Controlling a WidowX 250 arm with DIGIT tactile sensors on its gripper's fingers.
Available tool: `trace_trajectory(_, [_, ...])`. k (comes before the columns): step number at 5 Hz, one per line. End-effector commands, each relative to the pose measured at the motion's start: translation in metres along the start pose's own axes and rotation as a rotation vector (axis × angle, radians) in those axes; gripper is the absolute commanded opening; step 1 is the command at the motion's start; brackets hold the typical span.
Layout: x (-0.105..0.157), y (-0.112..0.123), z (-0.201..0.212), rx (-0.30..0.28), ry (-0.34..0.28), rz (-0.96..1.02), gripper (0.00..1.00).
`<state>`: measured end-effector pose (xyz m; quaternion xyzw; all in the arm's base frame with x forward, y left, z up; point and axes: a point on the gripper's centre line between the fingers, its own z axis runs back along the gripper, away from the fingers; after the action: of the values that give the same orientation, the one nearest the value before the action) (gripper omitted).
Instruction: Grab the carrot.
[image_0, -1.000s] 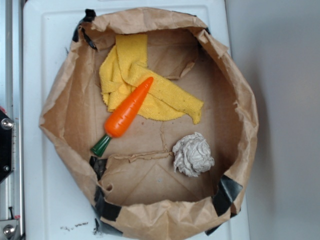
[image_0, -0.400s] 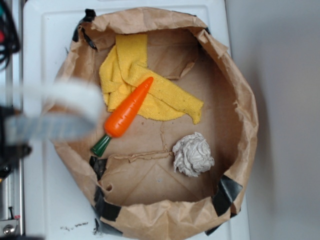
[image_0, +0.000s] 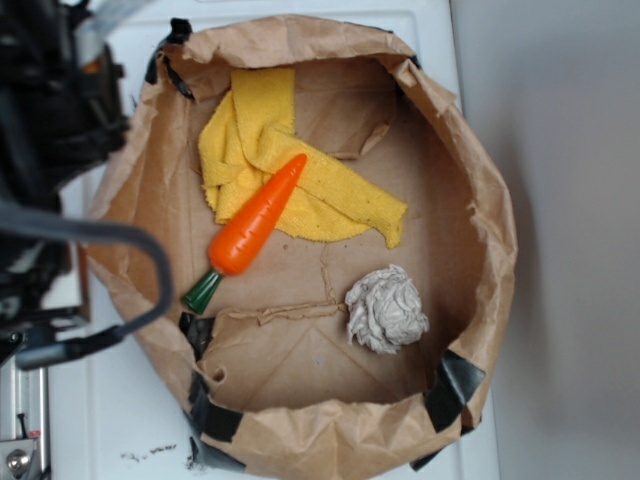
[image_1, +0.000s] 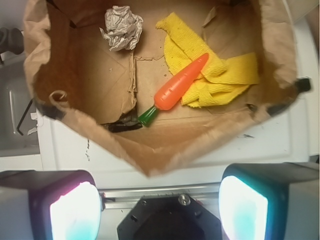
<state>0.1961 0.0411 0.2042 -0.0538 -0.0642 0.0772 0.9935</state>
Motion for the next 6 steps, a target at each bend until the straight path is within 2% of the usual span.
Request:
trace_trajectory(1, [0.026,-0.001,0.004,0.028,-0.036,0.017,1.00])
trace_trajectory(4, [0.026,-0.001,0.004,0.028,-0.036,0.017,1.00])
trace_trajectory(5, [0.003,-0.007,-0.011,0.090,-0.113,-0.010,1.00])
trace_trajectory(6, [0.006,-0.018,-0.028,0.045,-0.083,-0.003,1.00])
